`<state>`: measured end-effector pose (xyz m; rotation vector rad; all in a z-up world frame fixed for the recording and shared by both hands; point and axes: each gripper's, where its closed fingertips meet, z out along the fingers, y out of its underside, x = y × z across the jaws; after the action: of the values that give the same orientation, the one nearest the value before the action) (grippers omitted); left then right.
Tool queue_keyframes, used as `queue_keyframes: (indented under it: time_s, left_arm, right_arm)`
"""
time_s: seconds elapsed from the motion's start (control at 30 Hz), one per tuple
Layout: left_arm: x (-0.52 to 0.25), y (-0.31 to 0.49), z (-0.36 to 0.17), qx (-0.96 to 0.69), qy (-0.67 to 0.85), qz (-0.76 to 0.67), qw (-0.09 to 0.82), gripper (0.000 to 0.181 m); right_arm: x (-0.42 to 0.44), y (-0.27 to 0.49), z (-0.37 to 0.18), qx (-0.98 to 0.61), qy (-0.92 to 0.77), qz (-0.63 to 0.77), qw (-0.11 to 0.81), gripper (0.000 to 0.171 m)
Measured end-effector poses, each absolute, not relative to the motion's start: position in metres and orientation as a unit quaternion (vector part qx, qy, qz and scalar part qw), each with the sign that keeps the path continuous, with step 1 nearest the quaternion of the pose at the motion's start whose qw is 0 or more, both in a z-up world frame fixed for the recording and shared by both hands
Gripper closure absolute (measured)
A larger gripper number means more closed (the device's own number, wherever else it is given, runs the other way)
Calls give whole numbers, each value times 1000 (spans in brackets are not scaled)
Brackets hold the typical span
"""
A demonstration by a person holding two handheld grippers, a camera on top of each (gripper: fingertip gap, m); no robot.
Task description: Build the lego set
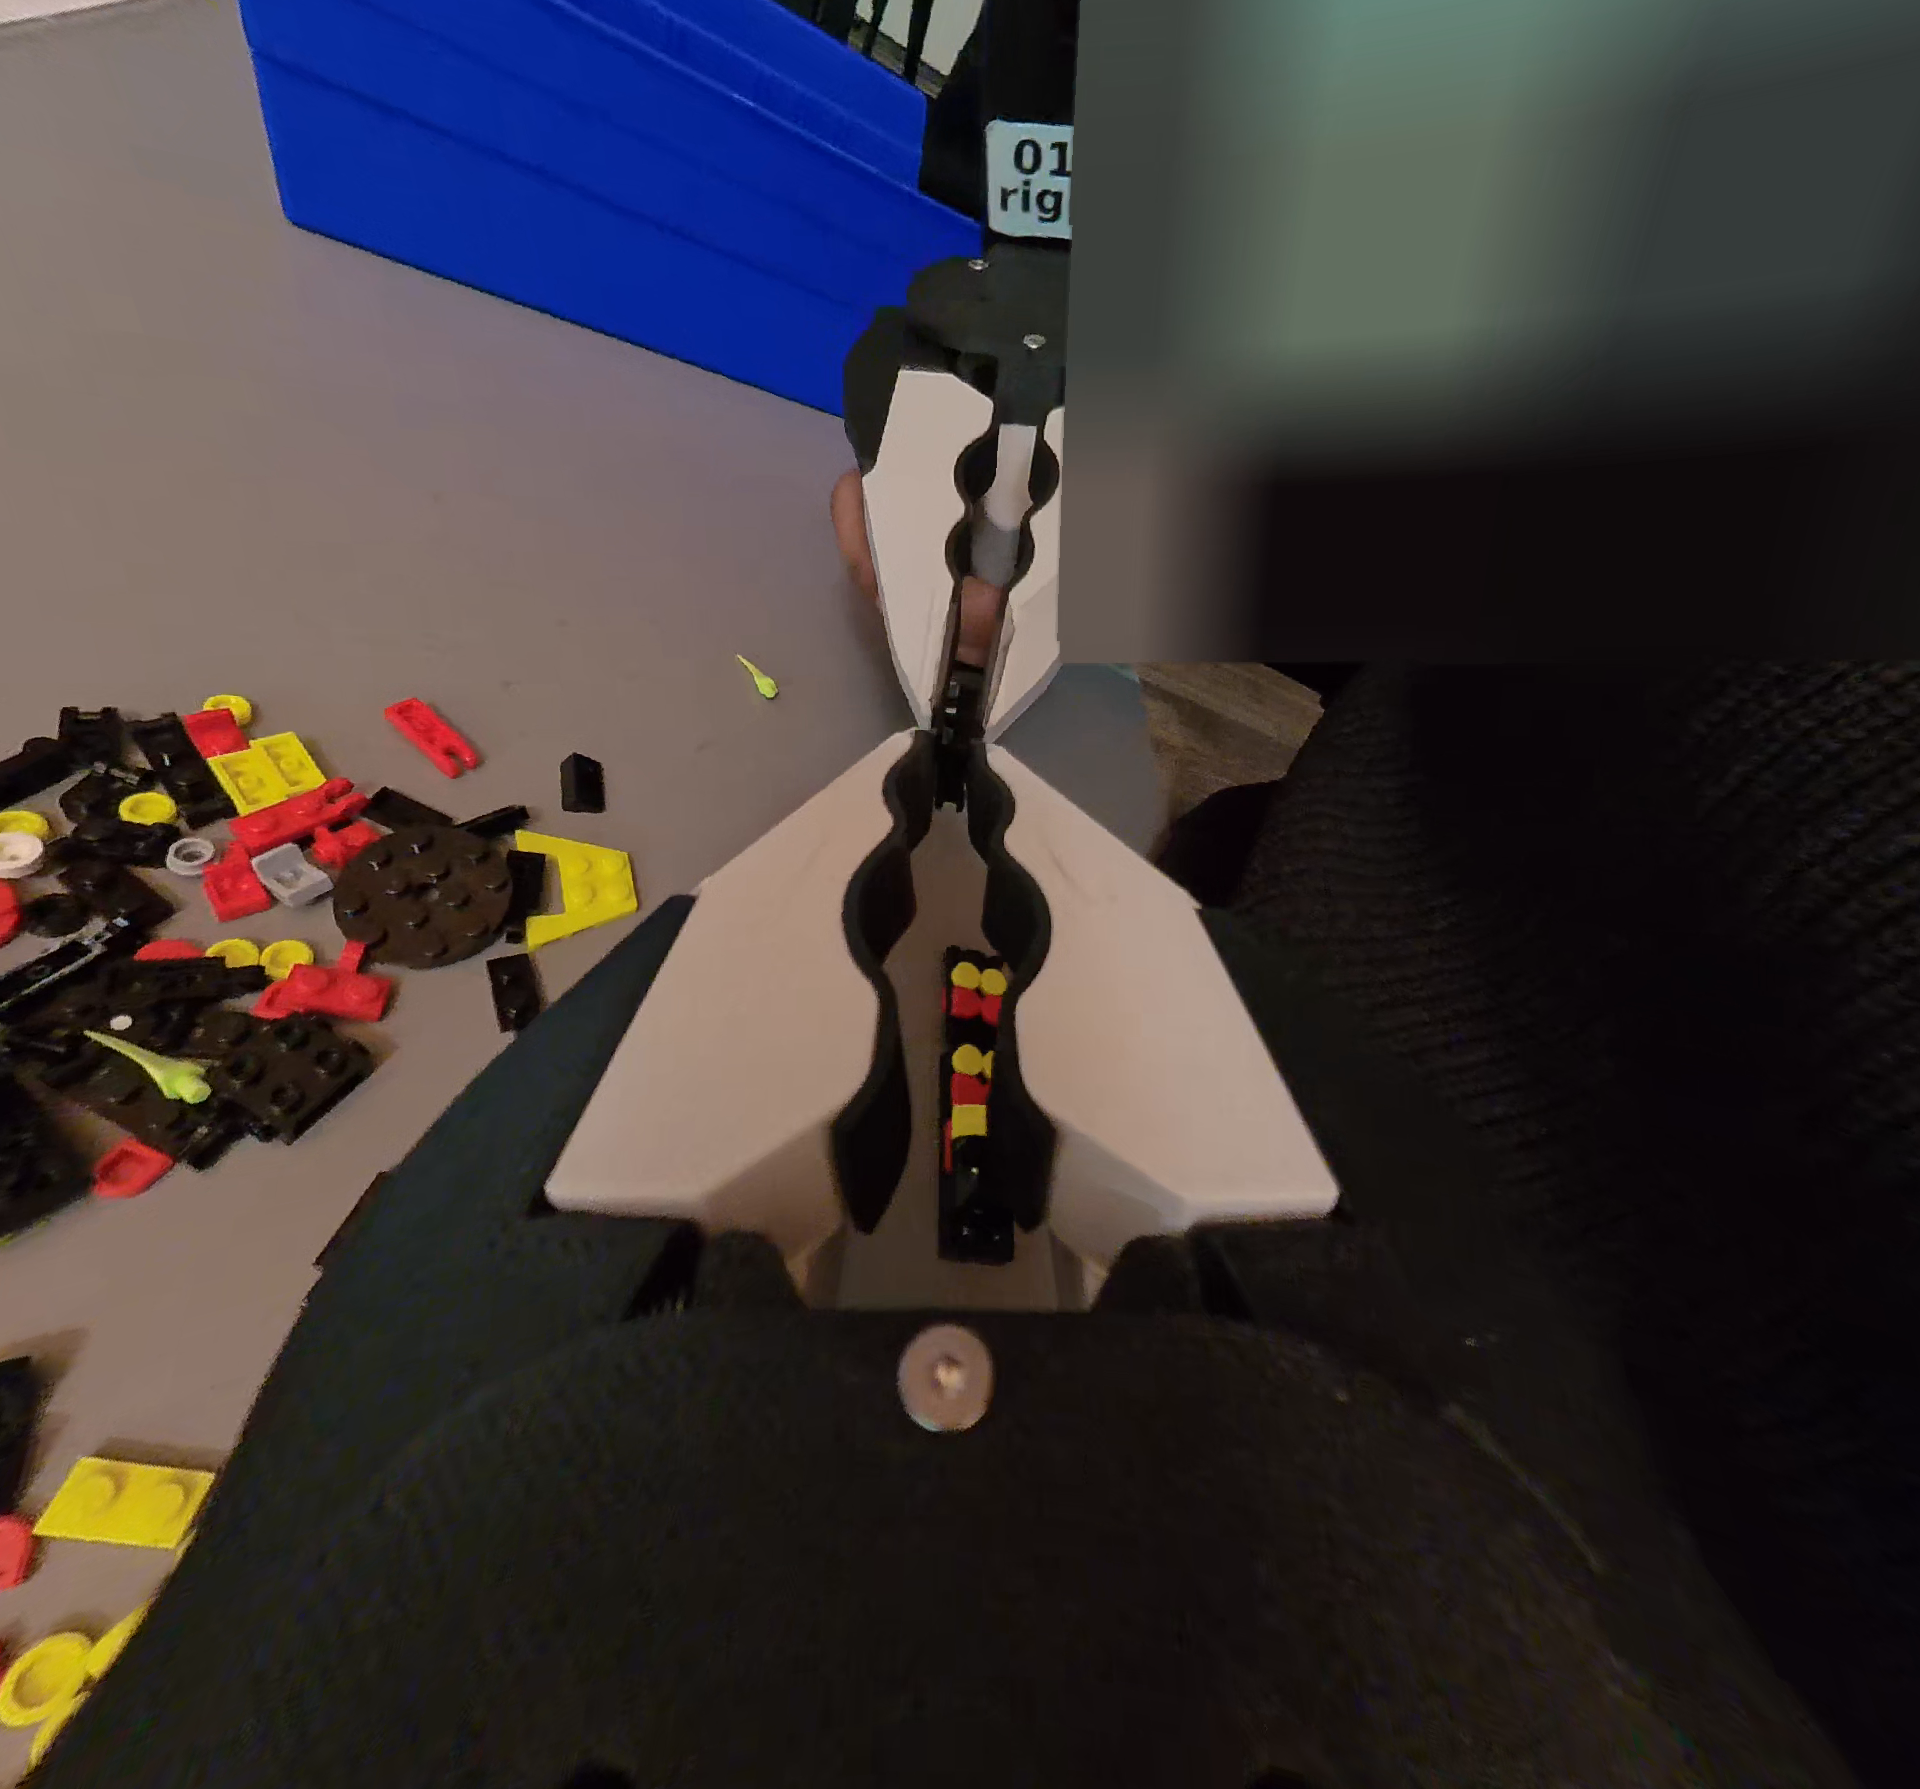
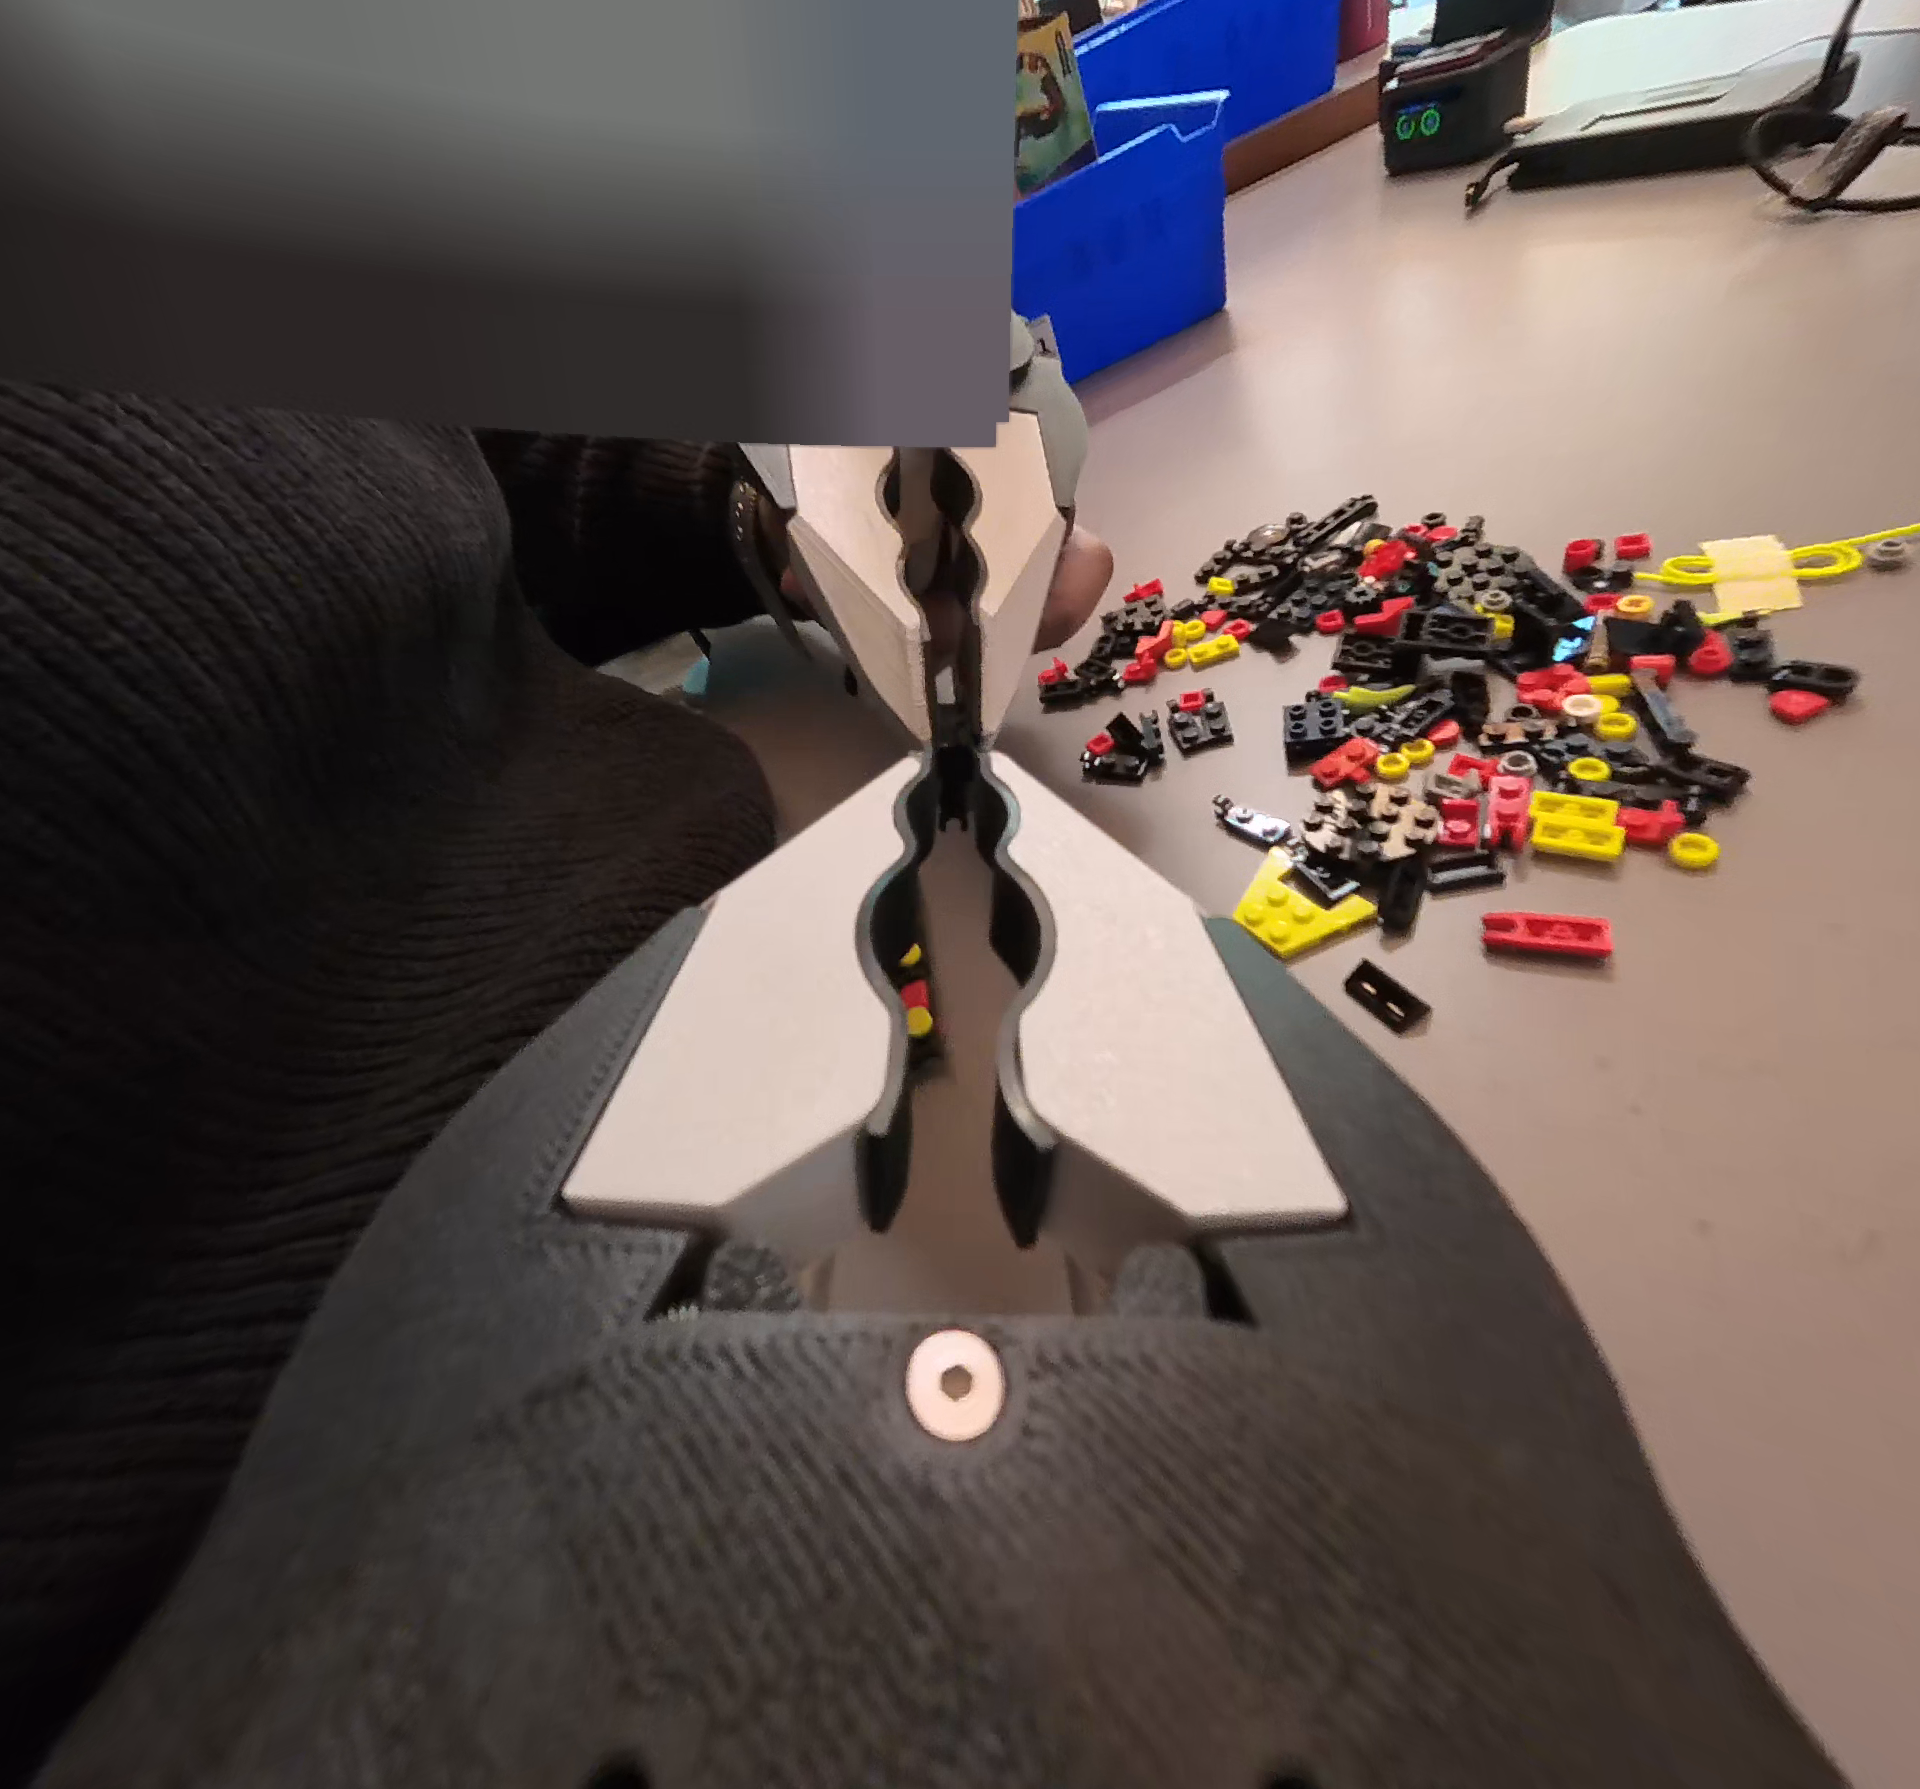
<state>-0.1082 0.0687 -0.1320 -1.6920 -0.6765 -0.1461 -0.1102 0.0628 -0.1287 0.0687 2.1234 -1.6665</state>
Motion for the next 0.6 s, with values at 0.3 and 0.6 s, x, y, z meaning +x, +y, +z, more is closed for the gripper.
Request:
queue_keyframes:
  time_s: [0.3,0.6]
  left_arm:
    - [-108,70,-137,-736,-300,-68,603,177]
    - [-124,59,-128,-703,-324,-41,632,172]
  right_arm:
    - [-110,63,-135,20,787,-583,204,167]
    - [-127,58,-119,94,739,-624,234,167]
